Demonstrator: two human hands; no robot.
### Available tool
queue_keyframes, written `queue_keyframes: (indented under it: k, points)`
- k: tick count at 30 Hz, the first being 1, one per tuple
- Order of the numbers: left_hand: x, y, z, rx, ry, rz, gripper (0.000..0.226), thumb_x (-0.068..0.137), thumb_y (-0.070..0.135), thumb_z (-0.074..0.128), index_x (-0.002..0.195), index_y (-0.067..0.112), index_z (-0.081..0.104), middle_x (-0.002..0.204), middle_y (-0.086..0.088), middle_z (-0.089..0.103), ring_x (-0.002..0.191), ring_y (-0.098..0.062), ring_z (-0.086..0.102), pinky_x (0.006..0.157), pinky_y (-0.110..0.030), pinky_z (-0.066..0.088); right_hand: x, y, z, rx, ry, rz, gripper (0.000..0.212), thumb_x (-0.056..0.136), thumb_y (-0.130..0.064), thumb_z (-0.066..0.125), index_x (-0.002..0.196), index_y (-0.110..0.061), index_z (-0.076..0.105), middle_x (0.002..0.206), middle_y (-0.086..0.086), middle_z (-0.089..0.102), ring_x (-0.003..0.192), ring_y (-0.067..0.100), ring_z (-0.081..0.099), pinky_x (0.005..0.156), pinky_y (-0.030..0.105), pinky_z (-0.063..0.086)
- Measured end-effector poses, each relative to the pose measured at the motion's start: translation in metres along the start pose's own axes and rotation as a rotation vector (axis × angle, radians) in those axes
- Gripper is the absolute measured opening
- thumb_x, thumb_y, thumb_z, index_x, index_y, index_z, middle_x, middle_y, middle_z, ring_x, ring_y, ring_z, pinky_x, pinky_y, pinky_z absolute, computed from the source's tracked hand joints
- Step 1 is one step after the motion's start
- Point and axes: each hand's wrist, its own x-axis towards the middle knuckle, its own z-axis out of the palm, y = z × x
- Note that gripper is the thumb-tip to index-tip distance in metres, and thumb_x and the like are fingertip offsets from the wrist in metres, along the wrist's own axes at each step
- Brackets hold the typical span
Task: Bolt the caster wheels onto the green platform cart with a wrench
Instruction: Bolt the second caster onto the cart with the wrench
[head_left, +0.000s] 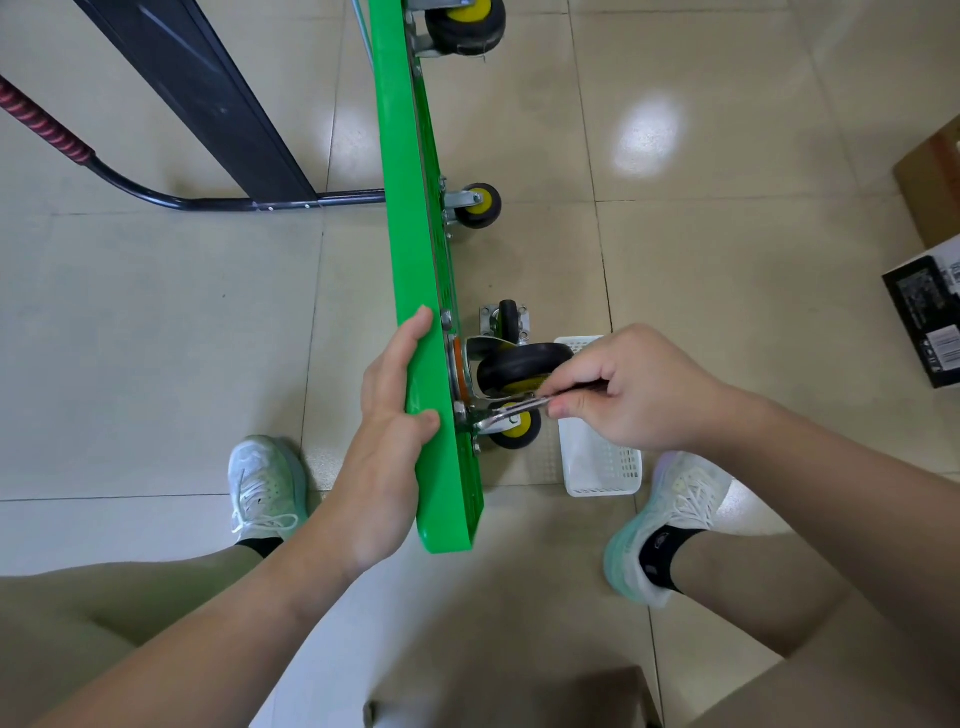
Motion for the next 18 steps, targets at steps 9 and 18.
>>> queue_keyframes:
  k: [9,18]
  points:
    - [-0.0006,0.0036,0.0016,-0.004,-0.004,-0.008,0.084,0.072,0.013,0.039,0.124,0.079,0.046,0.159,0.009,0.035,0.144,-0.012,0.04,0.12,-0.048,0.037,-0.0045,0.0053,0.001,0.049,0.081,-0.025,0.011,0.082,-0.028,0.078,0.092,-0.034,0.078,0.076,-0.014,0.073,0.065,0.012,0.064,0.065,0.032,0.053]
    - [0.0007,-0.0006,-0.0003,-0.006,-0.003,0.002,0.084,0.073,0.014,0.039,0.127,0.077,0.046,0.159,0.009,0.034,0.146,-0.014,0.038,0.12,-0.05,0.036,-0.0067,0.0047,0.0032,0.046,0.133,-0.06,0.014,0.081,-0.023,0.08,0.092,-0.032,0.079,0.078,-0.018,0.073,0.073,0.005,0.067,0.07,0.032,0.055]
